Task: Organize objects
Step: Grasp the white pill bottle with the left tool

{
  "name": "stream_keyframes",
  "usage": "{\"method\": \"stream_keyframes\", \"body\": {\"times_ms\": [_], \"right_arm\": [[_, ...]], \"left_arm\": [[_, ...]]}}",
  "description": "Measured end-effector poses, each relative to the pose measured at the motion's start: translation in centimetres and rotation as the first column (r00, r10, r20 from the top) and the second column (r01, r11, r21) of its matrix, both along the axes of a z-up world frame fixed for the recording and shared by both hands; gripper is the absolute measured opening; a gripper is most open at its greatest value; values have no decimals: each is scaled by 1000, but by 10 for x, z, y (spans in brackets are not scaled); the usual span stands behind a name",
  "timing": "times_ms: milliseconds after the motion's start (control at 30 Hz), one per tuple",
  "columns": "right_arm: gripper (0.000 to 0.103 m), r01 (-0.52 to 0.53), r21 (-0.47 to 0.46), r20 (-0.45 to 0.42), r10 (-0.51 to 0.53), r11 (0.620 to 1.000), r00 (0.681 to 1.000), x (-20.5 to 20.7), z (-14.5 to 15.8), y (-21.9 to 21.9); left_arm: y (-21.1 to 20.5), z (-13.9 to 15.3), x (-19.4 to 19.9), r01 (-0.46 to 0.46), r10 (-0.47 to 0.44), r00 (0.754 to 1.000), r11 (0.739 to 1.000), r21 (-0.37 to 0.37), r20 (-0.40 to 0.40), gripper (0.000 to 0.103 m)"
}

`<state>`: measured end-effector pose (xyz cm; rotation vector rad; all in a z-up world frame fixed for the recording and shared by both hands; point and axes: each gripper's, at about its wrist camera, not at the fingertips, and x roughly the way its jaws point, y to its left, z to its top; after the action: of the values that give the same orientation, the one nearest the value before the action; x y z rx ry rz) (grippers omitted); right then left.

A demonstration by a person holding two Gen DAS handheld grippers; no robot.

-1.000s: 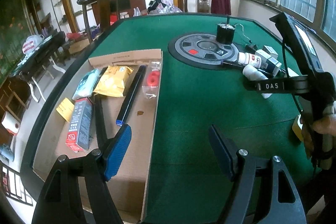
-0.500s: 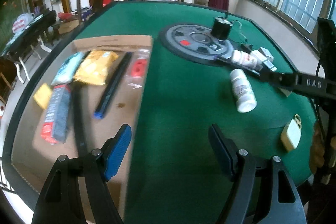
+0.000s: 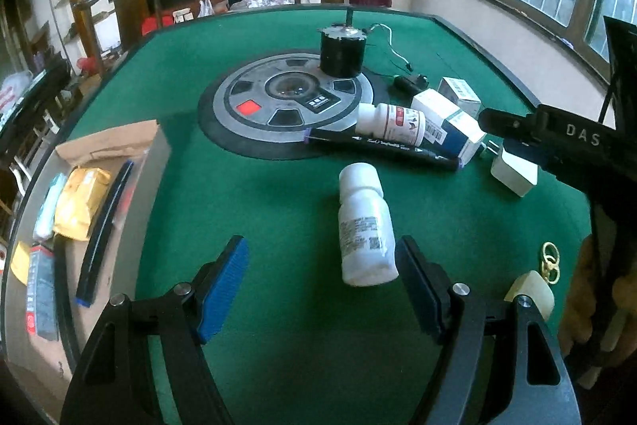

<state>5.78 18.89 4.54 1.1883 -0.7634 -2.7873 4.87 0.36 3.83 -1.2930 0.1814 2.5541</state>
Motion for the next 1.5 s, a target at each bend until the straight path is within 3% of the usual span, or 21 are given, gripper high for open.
{"method": "stream_keyframes", "body": {"times_ms": [367, 700, 867, 1133, 1233, 1300, 1500], "right_arm": [[54, 13, -34, 17, -12, 999, 1000, -3, -6, 8], [54, 21, -36, 2, -21, 999, 1000, -5, -8, 7], [54, 12, -6, -17, -12, 1000, 1000, -5, -6, 0], [54, 5, 7, -23, -5, 1000, 1000, -5, -5, -3], [54, 5, -8, -17, -6, 1000, 1000, -6, -6, -2], [54, 7, -13, -17, -8, 1000, 1000, -5, -6, -2], [54, 18, -12, -23, -18, 1000, 1000, -2, -5, -1]], "left_arm": [[21, -21, -20, 18, -20, 998, 999, 29, 57, 70], [14, -31, -30, 13, -22, 995, 996, 88, 96, 70], [14, -31, -34, 11, -18, 997, 996, 89, 80, 70], [23, -35, -37, 14, -14, 1000, 1000, 22, 24, 69], [26, -36, -36, 16, -16, 1000, 1000, -14, -1, 56], [28, -34, -33, 26, -27, 1000, 1000, -15, -9, 29], [26, -32, -27, 38, -38, 999, 999, 3, 5, 29]]}}
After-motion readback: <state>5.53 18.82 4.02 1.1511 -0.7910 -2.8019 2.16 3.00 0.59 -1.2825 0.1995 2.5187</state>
